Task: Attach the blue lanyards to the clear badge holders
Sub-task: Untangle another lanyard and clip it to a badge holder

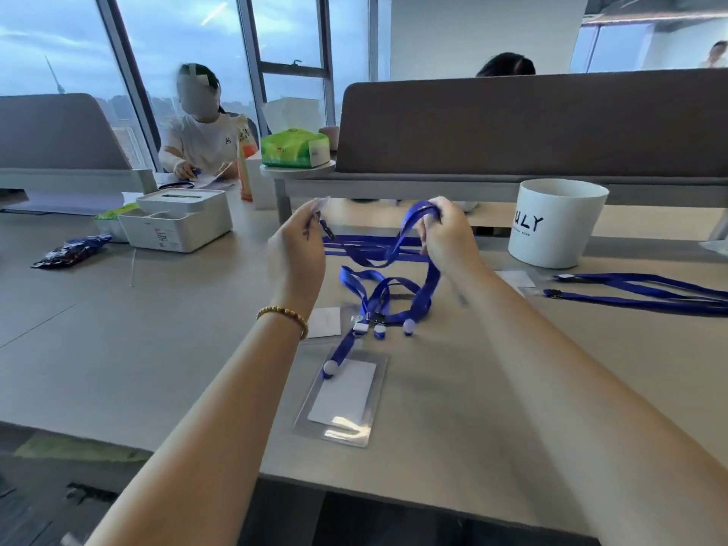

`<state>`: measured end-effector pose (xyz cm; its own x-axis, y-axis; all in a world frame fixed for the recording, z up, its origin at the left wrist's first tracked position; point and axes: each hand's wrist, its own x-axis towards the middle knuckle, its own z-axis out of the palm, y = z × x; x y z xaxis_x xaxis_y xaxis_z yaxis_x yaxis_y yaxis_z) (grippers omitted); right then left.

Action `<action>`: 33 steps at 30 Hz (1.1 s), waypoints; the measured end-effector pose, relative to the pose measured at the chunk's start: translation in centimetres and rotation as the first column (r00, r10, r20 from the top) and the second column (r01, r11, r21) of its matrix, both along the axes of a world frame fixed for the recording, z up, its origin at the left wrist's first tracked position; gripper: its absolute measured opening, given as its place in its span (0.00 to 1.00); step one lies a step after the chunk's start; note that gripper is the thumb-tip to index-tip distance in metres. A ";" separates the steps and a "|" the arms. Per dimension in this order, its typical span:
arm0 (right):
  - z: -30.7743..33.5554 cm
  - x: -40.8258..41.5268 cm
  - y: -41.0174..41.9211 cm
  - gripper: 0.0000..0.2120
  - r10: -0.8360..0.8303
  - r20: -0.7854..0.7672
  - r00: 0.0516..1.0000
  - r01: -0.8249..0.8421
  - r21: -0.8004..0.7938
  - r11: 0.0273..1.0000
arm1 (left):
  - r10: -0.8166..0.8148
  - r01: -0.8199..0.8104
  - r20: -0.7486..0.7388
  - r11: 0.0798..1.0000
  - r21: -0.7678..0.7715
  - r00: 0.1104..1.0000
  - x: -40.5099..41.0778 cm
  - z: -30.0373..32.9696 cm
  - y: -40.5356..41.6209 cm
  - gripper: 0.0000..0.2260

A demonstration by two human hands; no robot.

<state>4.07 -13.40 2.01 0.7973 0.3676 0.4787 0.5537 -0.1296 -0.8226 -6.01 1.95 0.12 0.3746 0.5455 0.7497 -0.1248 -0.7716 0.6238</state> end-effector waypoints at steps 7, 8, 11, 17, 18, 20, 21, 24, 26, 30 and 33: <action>-4.2 3.1 -12.2 0.11 -0.237 -0.082 0.968 0.160 -0.526 0.835 | -0.052 0.091 -0.186 0.975 0.204 0.981 3.5 -2.6 -10.7 0.16; -4.6 3.4 -13.7 0.12 -0.281 -0.051 0.958 0.185 -0.640 0.745 | -0.065 0.127 -0.236 0.957 0.260 0.970 3.9 -3.0 -12.2 0.17; -5.2 3.7 -17.2 0.14 -0.290 -0.035 0.956 0.122 -0.854 0.505 | -0.083 0.235 -0.379 0.896 0.376 0.922 5.2 -4.4 -15.7 0.17; -3.9 3.8 -19.1 0.20 -0.123 -0.198 0.972 -0.061 -0.726 0.685 | -0.273 0.393 -0.417 0.889 0.235 0.867 7.4 -5.2 -16.3 0.16; -3.7 3.9 -18.6 0.19 -0.072 -0.229 0.971 -0.088 -0.618 0.781 | -0.284 0.394 -0.414 0.895 0.209 0.865 7.4 -5.1 -16.2 0.16; -4.0 4.0 -17.1 0.15 0.044 -0.341 0.939 -0.179 -0.372 0.911 | -0.268 0.377 -0.422 0.905 0.199 0.866 7.1 -5.0 -15.9 0.16; -4.4 4.1 -16.4 0.14 0.087 -0.389 0.917 -0.209 -0.284 0.936 | -0.250 0.373 -0.444 0.903 0.214 0.860 6.9 -5.1 -15.7 0.17; -5.6 4.1 -14.4 0.15 0.188 -0.487 0.853 -0.267 -0.099 0.959 | -0.170 0.347 -0.513 0.897 0.272 0.841 6.3 -5.0 -15.1 0.18; -6.1 4.0 -13.7 0.16 0.255 -0.511 0.821 -0.315 -0.034 0.948 | -0.163 0.343 -0.496 0.891 0.296 0.853 6.1 -4.7 -14.8 0.18; -6.2 3.8 -13.8 0.16 0.364 -0.511 0.779 -0.393 0.056 0.918 | -0.122 0.357 -0.468 0.815 0.456 0.875 6.1 -4.6 -14.6 0.18; -6.1 3.6 -14.3 0.09 0.346 -0.539 0.768 -0.361 0.081 0.929 | -0.138 0.376 -0.423 0.743 0.553 0.895 6.2 -4.6 -14.1 0.17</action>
<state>7.66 -27.66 -4.07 0.7327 0.6805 0.0019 0.0373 -0.0374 -0.9986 0.17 -12.16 -4.45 0.7193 -0.1371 0.6810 -0.2532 -0.9646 0.0732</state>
